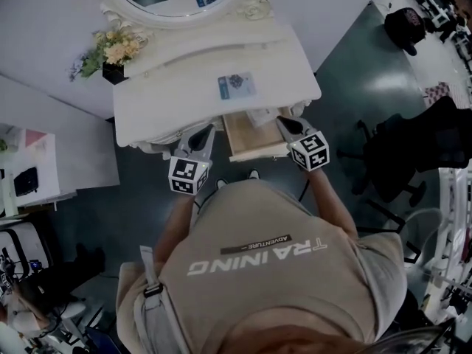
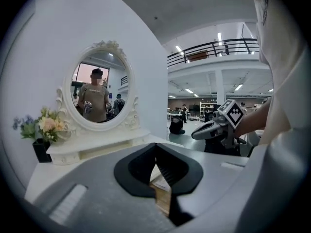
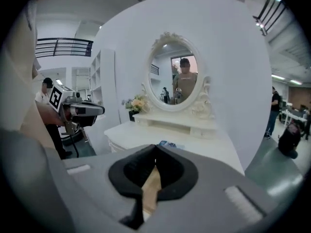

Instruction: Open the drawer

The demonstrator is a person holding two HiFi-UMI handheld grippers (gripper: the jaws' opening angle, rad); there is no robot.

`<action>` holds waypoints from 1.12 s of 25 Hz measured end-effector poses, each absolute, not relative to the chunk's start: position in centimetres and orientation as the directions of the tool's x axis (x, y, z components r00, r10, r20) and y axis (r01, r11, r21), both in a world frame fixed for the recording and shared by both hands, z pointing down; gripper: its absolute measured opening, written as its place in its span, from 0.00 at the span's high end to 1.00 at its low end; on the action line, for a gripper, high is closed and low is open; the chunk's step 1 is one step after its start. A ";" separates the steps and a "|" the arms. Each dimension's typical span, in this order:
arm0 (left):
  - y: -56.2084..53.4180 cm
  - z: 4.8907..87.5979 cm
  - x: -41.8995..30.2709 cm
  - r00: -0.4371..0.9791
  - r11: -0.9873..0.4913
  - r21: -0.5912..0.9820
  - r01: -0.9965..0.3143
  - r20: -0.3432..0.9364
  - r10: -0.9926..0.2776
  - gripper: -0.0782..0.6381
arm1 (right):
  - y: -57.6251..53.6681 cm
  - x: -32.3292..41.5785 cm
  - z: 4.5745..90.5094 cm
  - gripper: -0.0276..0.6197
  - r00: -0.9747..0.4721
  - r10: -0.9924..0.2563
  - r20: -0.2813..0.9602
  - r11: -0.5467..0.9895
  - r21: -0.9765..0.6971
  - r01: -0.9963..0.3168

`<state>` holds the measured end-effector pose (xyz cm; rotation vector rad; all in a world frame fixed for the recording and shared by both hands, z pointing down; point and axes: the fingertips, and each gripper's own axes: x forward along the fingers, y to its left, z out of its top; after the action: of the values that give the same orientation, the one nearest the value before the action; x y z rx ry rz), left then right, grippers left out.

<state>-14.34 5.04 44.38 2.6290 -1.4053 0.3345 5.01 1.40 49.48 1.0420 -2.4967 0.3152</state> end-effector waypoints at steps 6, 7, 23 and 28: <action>4.3 42.2 -14.8 0.534 -0.547 -0.019 -0.837 0.195 -0.823 0.88 | 0.1 4.7 43.2 0.95 -0.650 -0.703 0.289 0.682 0.011 -0.731; 4.2 42.3 -14.8 0.534 -0.547 -0.029 -0.836 0.182 -0.826 0.88 | -0.1 4.7 42.2 0.95 -0.649 -0.716 0.259 0.675 0.020 -0.737; 0.0 43.5 -13.0 0.552 -0.554 0.034 -0.832 0.164 -0.818 0.88 | -2.8 0.9 42.1 0.95 -0.722 -0.652 0.231 0.744 0.009 -0.668; -1.4 44.7 -12.8 0.581 -0.581 0.060 -0.812 0.178 -0.794 0.88 | -3.8 -0.2 43.5 0.95 -0.726 -0.638 0.255 0.745 -0.032 -0.666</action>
<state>-12.80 -1.36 44.74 2.6719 -1.3644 0.1990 -0.17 -3.83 43.48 1.0315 -2.7174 0.1784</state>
